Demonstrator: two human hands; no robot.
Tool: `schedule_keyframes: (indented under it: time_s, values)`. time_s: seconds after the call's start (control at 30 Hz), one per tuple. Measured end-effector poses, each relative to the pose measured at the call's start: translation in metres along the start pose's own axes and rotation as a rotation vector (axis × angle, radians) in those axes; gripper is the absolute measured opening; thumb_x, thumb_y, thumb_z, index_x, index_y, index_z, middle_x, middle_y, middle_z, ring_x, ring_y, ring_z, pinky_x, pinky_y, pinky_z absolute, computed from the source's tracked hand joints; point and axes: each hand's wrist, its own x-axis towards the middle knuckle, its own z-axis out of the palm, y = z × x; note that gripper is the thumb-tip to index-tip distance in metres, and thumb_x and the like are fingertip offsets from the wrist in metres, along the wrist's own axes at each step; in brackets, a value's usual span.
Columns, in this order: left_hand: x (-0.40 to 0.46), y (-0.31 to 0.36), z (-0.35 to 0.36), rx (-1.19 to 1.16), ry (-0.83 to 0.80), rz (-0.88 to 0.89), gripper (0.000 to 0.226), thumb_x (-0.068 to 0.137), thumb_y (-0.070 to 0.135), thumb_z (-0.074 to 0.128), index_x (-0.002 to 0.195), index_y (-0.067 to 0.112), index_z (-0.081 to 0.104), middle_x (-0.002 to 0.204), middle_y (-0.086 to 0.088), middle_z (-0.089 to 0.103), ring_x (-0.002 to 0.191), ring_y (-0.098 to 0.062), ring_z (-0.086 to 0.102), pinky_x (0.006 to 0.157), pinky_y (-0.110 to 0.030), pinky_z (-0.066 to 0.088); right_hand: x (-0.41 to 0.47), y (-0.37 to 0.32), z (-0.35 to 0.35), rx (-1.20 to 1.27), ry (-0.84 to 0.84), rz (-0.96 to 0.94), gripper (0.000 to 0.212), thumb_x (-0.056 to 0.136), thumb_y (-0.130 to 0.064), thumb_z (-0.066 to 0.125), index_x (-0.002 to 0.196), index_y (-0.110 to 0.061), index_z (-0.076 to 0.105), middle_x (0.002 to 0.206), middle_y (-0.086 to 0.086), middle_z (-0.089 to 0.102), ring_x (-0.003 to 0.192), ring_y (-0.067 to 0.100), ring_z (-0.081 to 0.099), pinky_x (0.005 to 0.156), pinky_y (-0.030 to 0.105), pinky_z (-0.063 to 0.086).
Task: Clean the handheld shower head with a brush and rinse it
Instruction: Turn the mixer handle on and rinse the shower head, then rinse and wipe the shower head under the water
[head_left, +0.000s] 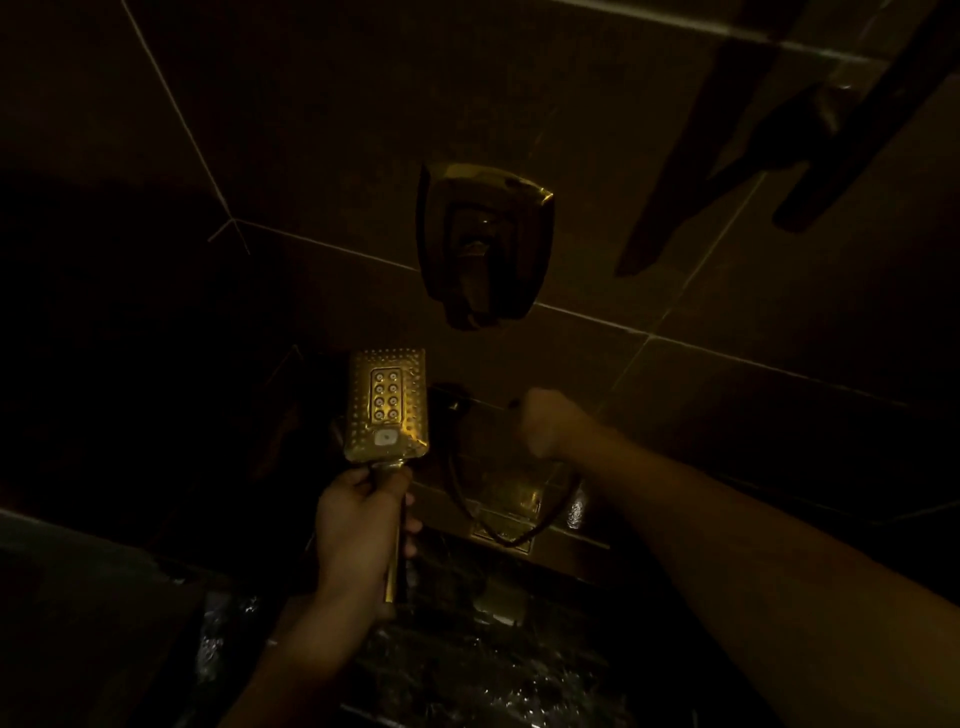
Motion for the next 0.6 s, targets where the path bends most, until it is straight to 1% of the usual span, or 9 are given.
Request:
schedule_keyframes:
  time_s: [0.07,0.1,0.17,0.23,0.3,0.37,0.43,0.5,0.6]
  values:
    - [-0.009,0.005,0.001,-0.058,-0.001,-0.058,0.016,0.095,0.021,0.071,0.107,0.010,0.071,0.083,-0.010,0.072,0.056,-0.015,0.065,0.043,-0.029,0.046,-0.022,0.006,0.008,0.246,0.131,-0.010,0.016,0.100,-0.022,0.051,0.112,-0.013,0.057,0.101,0.005,0.062,0.081,0.018,0.064,0.063,0.029,0.052]
    - [-0.013,0.009,0.000,-0.116,0.012,-0.089,0.017,0.094,0.022,0.072,0.107,0.010,0.072,0.084,-0.009,0.073,0.059,-0.015,0.065,0.046,-0.030,0.047,-0.039,0.009,0.014,0.371,0.174,-0.028,0.018,0.102,-0.027,0.049,0.115,-0.015,0.054,0.094,0.001,0.062,0.074,0.013,0.063,0.056,0.026,0.050]
    - [-0.018,0.020,-0.001,-0.264,0.063,-0.147,0.022,0.094,0.027,0.072,0.111,0.012,0.073,0.084,-0.005,0.072,0.064,-0.015,0.065,0.051,-0.032,0.048,-0.078,0.013,0.029,0.511,0.203,-0.086,0.018,0.103,-0.036,0.044,0.109,-0.022,0.054,0.080,-0.003,0.061,0.055,0.001,0.056,0.045,0.020,0.042]
    - [-0.022,0.033,0.001,-0.445,0.080,-0.218,0.033,0.097,0.032,0.069,0.123,0.013,0.070,0.085,-0.001,0.068,0.068,-0.014,0.062,0.060,-0.031,0.049,-0.115,0.013,0.042,0.551,0.198,-0.177,0.018,0.102,-0.045,0.044,0.098,-0.032,0.055,0.070,-0.003,0.061,0.047,0.000,0.052,0.044,0.021,0.042]
    - [-0.027,0.046,0.008,-0.578,0.054,-0.289,0.043,0.100,0.038,0.063,0.137,0.015,0.063,0.089,0.000,0.065,0.071,-0.014,0.059,0.072,-0.033,0.050,-0.149,0.010,0.046,0.527,0.188,-0.242,0.019,0.100,-0.050,0.045,0.097,-0.036,0.058,0.071,-0.002,0.064,0.051,0.003,0.056,0.048,0.024,0.045]
    - [-0.037,0.060,0.021,-0.679,0.041,-0.331,0.043,0.102,0.040,0.060,0.138,0.017,0.058,0.093,-0.002,0.065,0.072,-0.014,0.061,0.068,-0.033,0.052,-0.176,0.006,0.042,0.528,0.185,-0.281,0.018,0.099,-0.049,0.048,0.098,-0.037,0.060,0.073,-0.004,0.065,0.055,0.005,0.059,0.049,0.022,0.044]
    - [-0.051,0.074,0.036,-0.772,-0.002,-0.352,0.032,0.104,0.040,0.057,0.124,0.015,0.057,0.079,0.001,0.059,0.060,-0.012,0.056,0.055,-0.029,0.049,-0.200,0.003,0.036,0.571,0.208,-0.305,0.017,0.098,-0.050,0.049,0.097,-0.038,0.061,0.073,-0.005,0.066,0.058,0.007,0.061,0.049,0.022,0.044]
    - [-0.068,0.086,0.051,-0.816,-0.053,-0.376,0.020,0.104,0.038,0.057,0.100,0.018,0.056,0.065,0.005,0.048,0.050,-0.010,0.044,0.051,-0.026,0.042,-0.220,0.001,0.029,0.585,0.255,-0.321,0.018,0.097,-0.051,0.049,0.097,-0.038,0.061,0.073,-0.006,0.067,0.058,0.007,0.062,0.049,0.023,0.045]
    - [-0.096,0.104,0.070,-0.833,-0.019,-0.396,0.028,0.098,0.019,0.059,0.072,0.020,0.047,0.060,0.007,0.040,0.045,-0.009,0.036,0.048,-0.025,0.037,-0.239,0.003,0.015,0.566,0.328,-0.337,0.020,0.099,-0.049,0.048,0.103,-0.035,0.062,0.075,-0.005,0.068,0.061,0.010,0.064,0.055,0.033,0.052]
